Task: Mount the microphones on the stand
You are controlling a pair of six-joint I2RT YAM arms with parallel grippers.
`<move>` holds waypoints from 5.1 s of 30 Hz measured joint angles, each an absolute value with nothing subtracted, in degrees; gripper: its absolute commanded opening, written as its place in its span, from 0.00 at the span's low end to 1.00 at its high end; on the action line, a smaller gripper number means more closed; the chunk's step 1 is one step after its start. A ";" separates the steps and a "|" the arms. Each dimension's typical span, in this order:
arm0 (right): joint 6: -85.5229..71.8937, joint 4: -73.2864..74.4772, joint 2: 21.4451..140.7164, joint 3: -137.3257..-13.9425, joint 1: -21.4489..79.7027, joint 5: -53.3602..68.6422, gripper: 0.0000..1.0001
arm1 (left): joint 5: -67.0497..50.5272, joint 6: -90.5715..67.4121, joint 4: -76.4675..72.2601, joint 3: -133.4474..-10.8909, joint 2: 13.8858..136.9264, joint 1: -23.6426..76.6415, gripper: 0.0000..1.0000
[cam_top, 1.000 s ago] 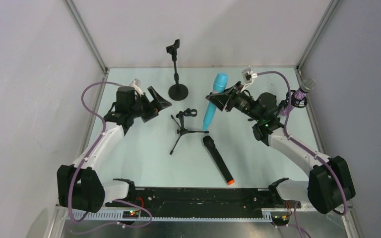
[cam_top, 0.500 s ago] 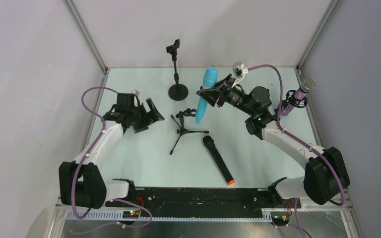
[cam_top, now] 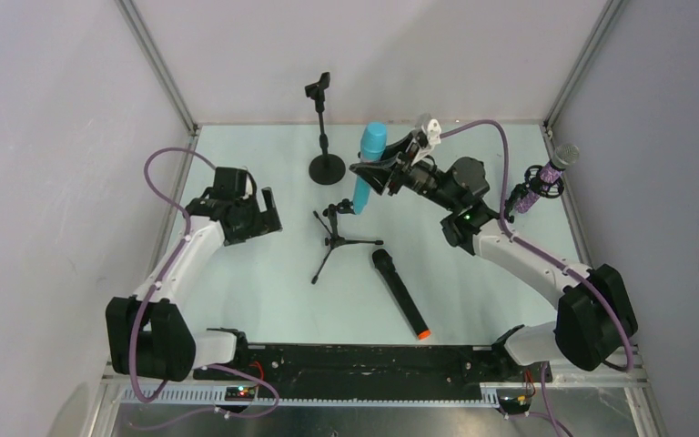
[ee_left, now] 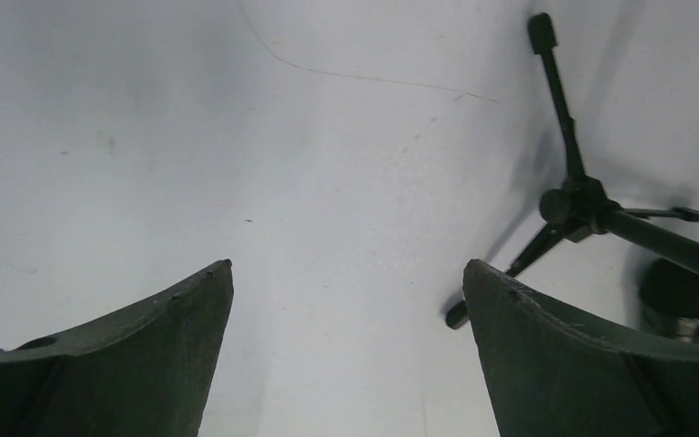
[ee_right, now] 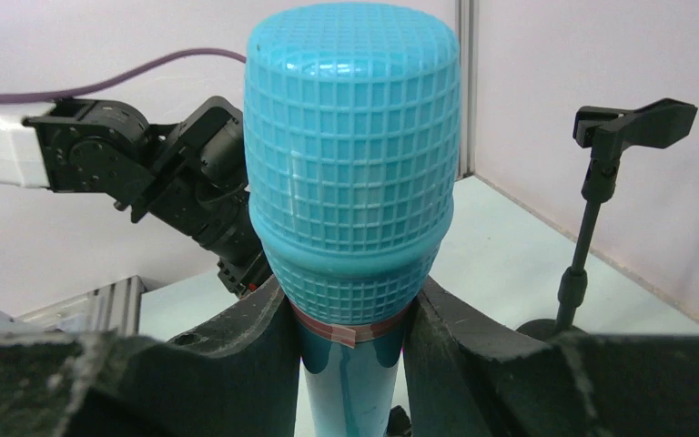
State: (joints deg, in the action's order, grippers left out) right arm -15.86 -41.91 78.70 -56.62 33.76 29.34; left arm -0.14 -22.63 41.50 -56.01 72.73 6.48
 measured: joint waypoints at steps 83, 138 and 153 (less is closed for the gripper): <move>-2.98 -54.92 85.56 -50.81 39.16 21.63 0.00 | 10.44 -14.44 39.46 -57.01 76.12 12.64 1.00; -4.45 -71.40 91.92 -46.52 39.16 20.27 0.00 | 11.42 -14.41 39.48 -57.01 76.62 12.64 1.00; -4.43 -65.47 92.20 -41.91 39.66 23.09 0.82 | 11.40 -14.44 39.48 -57.01 76.60 12.64 1.00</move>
